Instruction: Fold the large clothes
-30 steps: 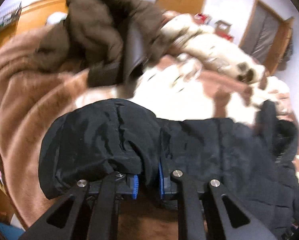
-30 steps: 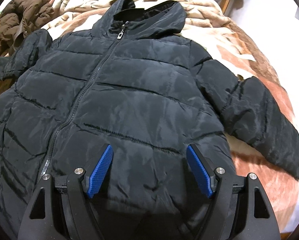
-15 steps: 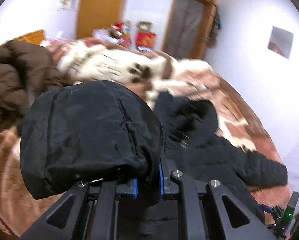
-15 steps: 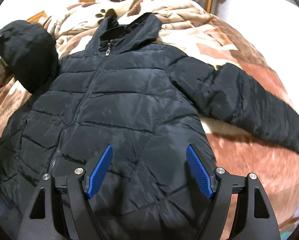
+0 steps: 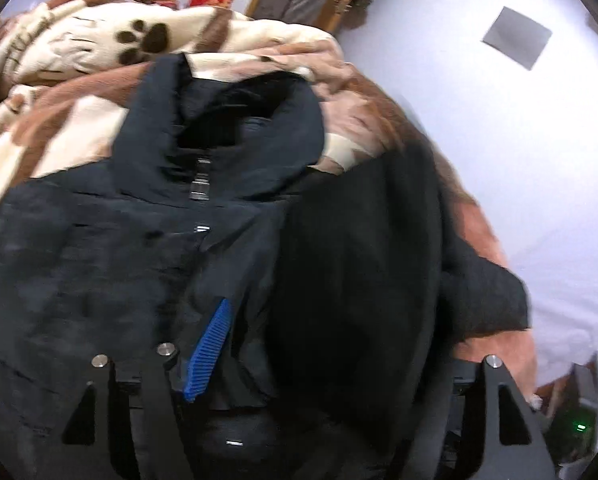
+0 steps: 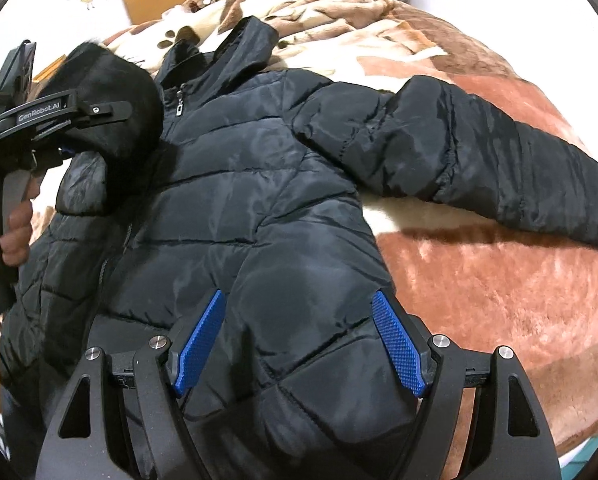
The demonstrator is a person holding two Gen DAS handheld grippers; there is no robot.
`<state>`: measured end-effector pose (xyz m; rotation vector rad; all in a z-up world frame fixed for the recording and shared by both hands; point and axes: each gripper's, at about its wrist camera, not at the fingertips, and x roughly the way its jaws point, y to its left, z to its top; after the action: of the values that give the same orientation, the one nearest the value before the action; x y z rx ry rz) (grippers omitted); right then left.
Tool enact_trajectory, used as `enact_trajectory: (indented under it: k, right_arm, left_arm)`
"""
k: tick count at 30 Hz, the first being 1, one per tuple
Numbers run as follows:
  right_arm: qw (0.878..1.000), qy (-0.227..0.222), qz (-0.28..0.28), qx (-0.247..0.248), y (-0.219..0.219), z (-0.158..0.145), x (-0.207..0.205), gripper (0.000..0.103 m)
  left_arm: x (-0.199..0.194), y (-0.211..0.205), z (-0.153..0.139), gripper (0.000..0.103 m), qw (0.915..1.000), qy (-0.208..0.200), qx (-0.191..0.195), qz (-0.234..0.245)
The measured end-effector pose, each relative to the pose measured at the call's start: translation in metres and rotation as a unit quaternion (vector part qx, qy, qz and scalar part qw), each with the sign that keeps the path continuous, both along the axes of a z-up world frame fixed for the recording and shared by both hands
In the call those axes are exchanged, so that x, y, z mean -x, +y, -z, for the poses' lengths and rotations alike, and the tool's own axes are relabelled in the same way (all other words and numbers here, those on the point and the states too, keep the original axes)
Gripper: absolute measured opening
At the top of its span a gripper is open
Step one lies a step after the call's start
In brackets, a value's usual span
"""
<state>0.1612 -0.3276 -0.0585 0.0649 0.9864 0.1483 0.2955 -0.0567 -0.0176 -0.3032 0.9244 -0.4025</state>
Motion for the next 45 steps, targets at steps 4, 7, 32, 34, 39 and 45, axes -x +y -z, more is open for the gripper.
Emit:
enact_trajectory:
  k: [4, 7, 32, 34, 39, 45]
  right_arm:
    - [1.0, -0.012, 0.008, -0.001, -0.001, -0.011, -0.001, 0.076]
    - [1.0, -0.023, 0.005, 0.0, 0.003, -0.018, -0.004, 0.076]
    - [0.999, -0.018, -0.04, 0.008, 0.058, -0.005, -0.136, 0.047]
    - [0.998, -0.027, -0.047, 0.009, 0.065, -0.011, -0.15, 0.047]
    - [0.999, 0.001, -0.039, 0.025, 0.075, 0.016, -0.201, 0.047]
    - [0.999, 0.028, -0.037, 0.023, 0.074, 0.056, -0.214, 0.047]
  left_arm:
    - [0.016, -0.007, -0.022, 0.077, 0.9989, -0.025, 0.014, 0.036]
    - [0.026, 0.002, -0.037, 0.077, 0.9982, -0.052, 0.009, 0.03]
    - [-0.014, 0.155, 0.018, 0.076, 0.983, -0.026, -0.122, -0.135]
    - [-0.033, 0.163, 0.02, 0.076, 0.9777, -0.026, -0.145, -0.15]
    - [-0.072, 0.179, 0.061, 0.074, 0.9734, 0.027, -0.156, -0.165]
    - [-0.07, 0.17, 0.091, 0.074, 0.9727, 0.019, -0.169, -0.158]
